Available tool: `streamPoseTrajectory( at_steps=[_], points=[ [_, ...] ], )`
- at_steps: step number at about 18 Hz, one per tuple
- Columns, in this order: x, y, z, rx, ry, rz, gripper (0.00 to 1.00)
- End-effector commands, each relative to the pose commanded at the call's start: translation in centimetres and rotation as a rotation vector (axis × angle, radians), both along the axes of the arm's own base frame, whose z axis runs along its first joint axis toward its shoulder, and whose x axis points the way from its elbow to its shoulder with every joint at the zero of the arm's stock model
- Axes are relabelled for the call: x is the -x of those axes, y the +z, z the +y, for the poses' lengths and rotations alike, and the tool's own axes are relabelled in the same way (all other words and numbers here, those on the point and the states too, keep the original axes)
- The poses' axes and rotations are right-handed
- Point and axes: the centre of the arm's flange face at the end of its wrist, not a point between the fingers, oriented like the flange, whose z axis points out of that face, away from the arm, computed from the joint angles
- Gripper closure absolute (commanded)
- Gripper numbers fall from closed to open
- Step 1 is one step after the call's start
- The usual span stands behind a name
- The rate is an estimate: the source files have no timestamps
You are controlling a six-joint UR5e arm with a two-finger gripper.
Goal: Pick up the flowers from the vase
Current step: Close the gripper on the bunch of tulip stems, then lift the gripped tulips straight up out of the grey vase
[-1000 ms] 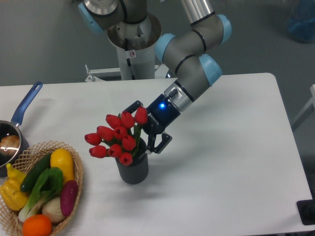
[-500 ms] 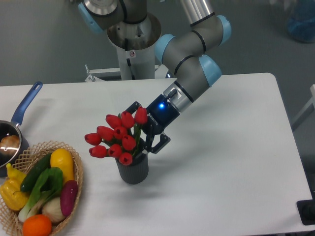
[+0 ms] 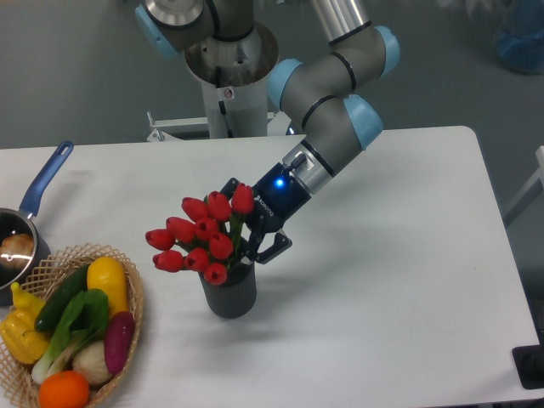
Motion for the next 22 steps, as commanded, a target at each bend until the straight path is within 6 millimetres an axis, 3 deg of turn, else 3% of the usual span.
streamPoseTrajectory(
  at_steps=[7, 22],
  points=[
    [0.2, 0.2, -0.1, -0.014, 0.004, -0.006, 0.45],
    [0.7, 1.4, -0.8, -0.084, 0.028, -0.064, 0.45]
  ],
)
